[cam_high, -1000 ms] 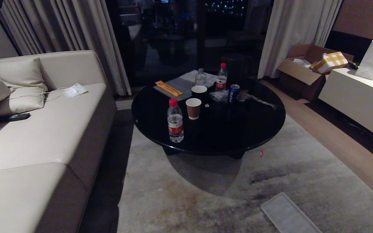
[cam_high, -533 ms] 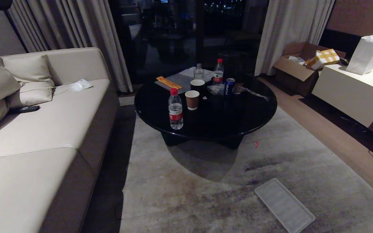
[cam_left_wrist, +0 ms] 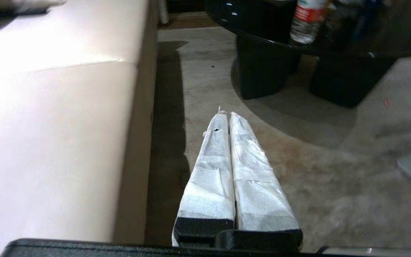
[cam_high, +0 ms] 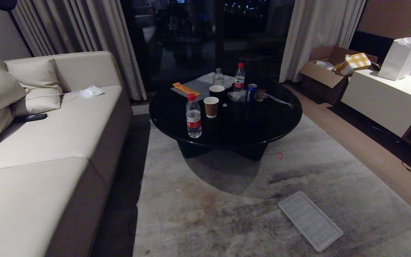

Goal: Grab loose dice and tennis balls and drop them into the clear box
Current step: Put the ball in the box

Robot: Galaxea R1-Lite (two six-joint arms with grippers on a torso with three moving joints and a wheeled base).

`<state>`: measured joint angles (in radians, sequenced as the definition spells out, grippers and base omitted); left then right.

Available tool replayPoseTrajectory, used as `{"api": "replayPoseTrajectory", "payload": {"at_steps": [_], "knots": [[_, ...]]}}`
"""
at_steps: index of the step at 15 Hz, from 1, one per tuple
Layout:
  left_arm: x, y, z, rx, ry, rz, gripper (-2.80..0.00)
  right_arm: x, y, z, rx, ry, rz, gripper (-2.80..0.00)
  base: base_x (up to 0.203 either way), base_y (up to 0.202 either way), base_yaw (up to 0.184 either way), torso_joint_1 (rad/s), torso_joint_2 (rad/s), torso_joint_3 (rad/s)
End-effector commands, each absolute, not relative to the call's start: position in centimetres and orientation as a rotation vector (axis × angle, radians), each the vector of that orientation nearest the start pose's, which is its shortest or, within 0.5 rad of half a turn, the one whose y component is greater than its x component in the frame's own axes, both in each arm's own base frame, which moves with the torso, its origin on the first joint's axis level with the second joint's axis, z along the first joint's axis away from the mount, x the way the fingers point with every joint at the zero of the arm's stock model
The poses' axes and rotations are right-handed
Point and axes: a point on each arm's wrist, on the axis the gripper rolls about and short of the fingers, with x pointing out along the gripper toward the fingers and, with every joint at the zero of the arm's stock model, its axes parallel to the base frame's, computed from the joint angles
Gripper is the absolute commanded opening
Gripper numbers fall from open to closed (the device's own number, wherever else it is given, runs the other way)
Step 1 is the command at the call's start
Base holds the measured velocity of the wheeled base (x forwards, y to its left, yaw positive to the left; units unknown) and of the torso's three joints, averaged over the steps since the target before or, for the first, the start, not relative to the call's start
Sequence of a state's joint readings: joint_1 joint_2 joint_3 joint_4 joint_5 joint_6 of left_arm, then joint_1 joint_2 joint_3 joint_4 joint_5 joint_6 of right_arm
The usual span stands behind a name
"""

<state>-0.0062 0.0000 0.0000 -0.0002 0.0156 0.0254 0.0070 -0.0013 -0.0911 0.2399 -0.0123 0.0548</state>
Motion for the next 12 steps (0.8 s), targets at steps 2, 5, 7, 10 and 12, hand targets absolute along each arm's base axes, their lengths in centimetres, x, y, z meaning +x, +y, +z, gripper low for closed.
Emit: {"api": "replayPoseTrajectory", "payload": {"at_steps": [2,5,7,10,12], "knots": [[-2.26,0.03,7.52,0.028,0.002,0.000,-2.80,-3.18,-0.05,7.65,0.054,0.148,-0.008,-2.80,0.000,0.000,0.000,0.000,0.00,0.000],[-2.26,0.04,7.51,0.023,0.003,0.005,-2.80,-3.18,-0.05,7.63,0.054,0.149,-0.009,-2.80,0.000,0.000,0.000,0.000,0.00,0.000],[-2.26,0.03,7.51,0.026,0.003,0.003,-2.80,-3.19,-0.06,7.66,0.054,0.148,-0.007,-2.80,-0.007,0.004,-0.131,0.006,0.00,0.000],[-2.26,0.04,7.51,0.026,0.003,0.005,-2.80,-3.19,-0.05,7.66,0.055,0.147,-0.009,-2.80,0.000,0.010,-0.163,0.002,0.00,0.000],[-2.26,0.04,7.51,0.026,0.003,0.005,-2.80,-3.18,-0.06,7.64,0.054,0.149,-0.007,-2.80,0.001,0.013,-0.159,0.000,0.00,0.001]]}}
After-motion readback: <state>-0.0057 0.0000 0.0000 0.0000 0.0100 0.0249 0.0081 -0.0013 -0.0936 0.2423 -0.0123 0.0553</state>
